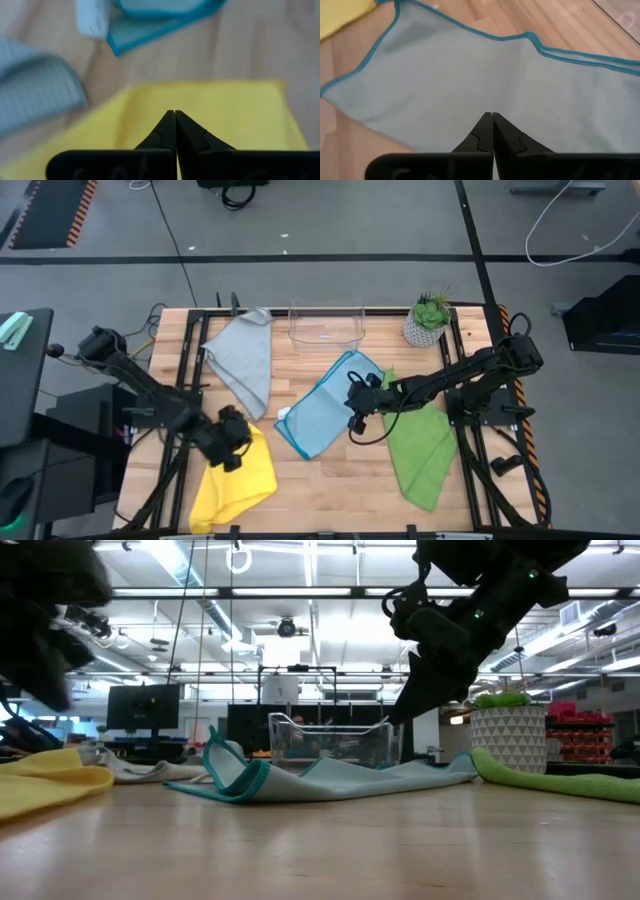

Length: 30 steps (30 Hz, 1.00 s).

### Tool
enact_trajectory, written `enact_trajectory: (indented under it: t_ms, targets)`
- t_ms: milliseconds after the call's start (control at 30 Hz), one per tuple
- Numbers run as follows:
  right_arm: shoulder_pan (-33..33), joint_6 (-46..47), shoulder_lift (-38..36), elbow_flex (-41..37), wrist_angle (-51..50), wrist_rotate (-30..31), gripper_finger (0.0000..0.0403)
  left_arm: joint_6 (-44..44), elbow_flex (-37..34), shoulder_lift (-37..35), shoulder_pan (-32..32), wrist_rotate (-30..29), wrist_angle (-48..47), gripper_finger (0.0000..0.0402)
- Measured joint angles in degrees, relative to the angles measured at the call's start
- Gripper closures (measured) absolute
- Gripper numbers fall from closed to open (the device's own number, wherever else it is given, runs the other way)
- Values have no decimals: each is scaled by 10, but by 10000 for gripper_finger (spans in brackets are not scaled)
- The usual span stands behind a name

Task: Fold microfiber towels
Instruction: Fold the blue microfiber towel

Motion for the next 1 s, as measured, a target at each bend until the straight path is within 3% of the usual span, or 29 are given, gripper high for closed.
enact_trajectory:
  t_ms: [267, 467, 700, 833, 1000]
  targets:
    - [30, 40, 0, 0, 30, 5, 398, 147, 0, 61, 82, 78, 59, 399]
    - [45, 83, 0, 0, 39, 43, 398, 79, -81, 76, 85, 111, 118, 399]
    - [1, 98, 8, 20, 38, 69, 398, 16, -124, 39, 72, 101, 117, 398]
    - [-4, 51, 46, 68, 37, 46, 398, 87, -99, 1, 69, 100, 87, 398]
    - [7, 10, 115, 135, 32, 16, 397, 200, -65, -17, 107, 79, 149, 399]
